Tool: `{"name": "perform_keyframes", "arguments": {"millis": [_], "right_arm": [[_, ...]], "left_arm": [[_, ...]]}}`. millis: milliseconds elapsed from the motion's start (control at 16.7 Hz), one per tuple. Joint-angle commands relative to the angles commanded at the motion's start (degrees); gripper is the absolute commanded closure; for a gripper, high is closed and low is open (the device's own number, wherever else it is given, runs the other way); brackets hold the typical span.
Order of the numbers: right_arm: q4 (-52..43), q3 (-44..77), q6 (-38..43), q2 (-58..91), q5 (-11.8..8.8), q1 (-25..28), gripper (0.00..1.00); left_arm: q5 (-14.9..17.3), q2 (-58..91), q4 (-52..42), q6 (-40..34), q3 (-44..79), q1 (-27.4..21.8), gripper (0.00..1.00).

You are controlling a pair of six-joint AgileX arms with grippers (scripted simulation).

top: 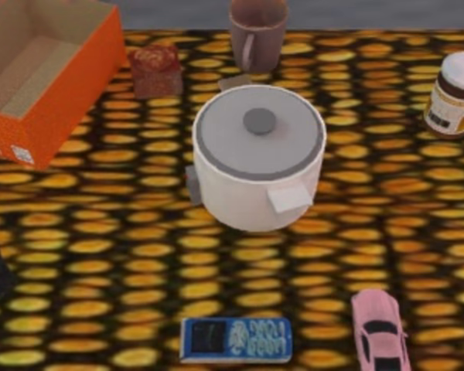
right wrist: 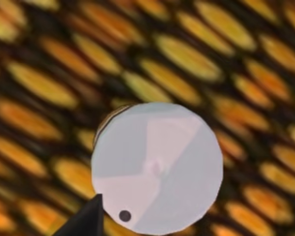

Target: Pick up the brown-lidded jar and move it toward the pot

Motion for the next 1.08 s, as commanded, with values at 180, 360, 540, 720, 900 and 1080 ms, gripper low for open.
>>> {"name": "perform_keyframes", "arguments": {"millis": [180, 360, 540, 720, 900, 1080], "right_arm": [[-5.62, 7.16, -2.75, 9.74, -0.63, 0.46, 0.0], [-8.57, 10.26, -4.12, 14.26, -0.94, 0.74, 0.0], [-8.76, 10.44, -4.2, 14.54, -0.96, 0.76, 0.0], [-8.65, 10.33, -4.14, 14.81, -0.89, 0.41, 0.0], [-6.65, 8.04, -4.18, 13.99, -0.95, 0.71, 0.0], [-1.33, 0.59, -3.91, 12.02, -0.95, 1.08, 0.0]], "left_arm": [[0.0, 0.0, 0.0, 0.0, 0.0, 0.0, 0.0], [0.0, 0.0, 0.0, 0.0, 0.0, 0.0, 0.0], [0.0, 0.0, 0.0, 0.0, 0.0, 0.0, 0.0], [0.0, 0.0, 0.0, 0.0, 0.0, 0.0, 0.0], [0.0, 0.0, 0.0, 0.0, 0.0, 0.0, 0.0], [0.0, 0.0, 0.0, 0.0, 0.0, 0.0, 0.0]]}}
